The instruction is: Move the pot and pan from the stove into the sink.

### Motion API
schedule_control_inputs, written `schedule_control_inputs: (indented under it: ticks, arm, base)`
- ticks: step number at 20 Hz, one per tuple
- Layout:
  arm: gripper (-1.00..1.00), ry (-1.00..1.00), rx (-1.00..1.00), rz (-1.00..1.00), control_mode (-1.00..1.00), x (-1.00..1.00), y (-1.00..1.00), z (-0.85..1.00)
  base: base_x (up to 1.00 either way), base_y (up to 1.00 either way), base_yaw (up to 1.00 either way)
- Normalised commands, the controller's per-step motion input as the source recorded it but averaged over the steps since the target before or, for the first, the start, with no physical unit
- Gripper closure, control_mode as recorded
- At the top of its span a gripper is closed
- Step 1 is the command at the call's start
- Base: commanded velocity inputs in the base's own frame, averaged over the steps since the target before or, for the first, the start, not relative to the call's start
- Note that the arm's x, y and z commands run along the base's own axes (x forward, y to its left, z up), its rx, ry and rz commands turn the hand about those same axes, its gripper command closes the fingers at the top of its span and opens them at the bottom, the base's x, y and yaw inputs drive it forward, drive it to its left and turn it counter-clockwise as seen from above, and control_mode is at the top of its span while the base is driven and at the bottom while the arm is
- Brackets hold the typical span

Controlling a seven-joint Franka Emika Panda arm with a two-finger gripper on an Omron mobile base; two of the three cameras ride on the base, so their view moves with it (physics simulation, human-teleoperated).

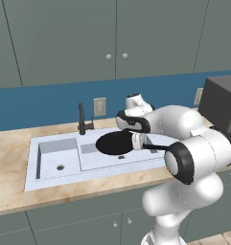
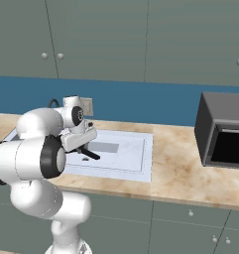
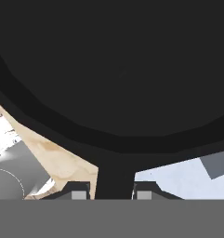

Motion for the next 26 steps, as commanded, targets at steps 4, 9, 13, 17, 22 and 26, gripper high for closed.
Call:
schedule_control_inputs:
  ticks: [4,9,13,17,22,26]
  arm:
    - [1.0,0.01,-0.03,0.03,-1.0,0.31,0.06,-0.26]
    - [1.0,0.0,-0.02,0.02,-1.0,0.0,0.0,-0.1]
    - [1.0,0.0,0.0,0.0,-1.0,0.0,0.0,-0.04]
    - [1.0,0.0,0.0,0.0,-1.0,0.04,0.0,-0.2]
    - [1.0,0.0,0.0,0.0,-1.0,0.18,0.0,-0.22]
    - [1.0,0.0,0.0,0.0,-1.0,0.35,0.0,-0.18]
  base:
    - [0.0,0.0,0.0]
    - [0.0,0.0,0.0]
    - [0.0,0.0,0.0]
    - [0.0,0.0,0.0]
    - [0.0,0.0,0.0]
    - [0.0,0.0,0.0]
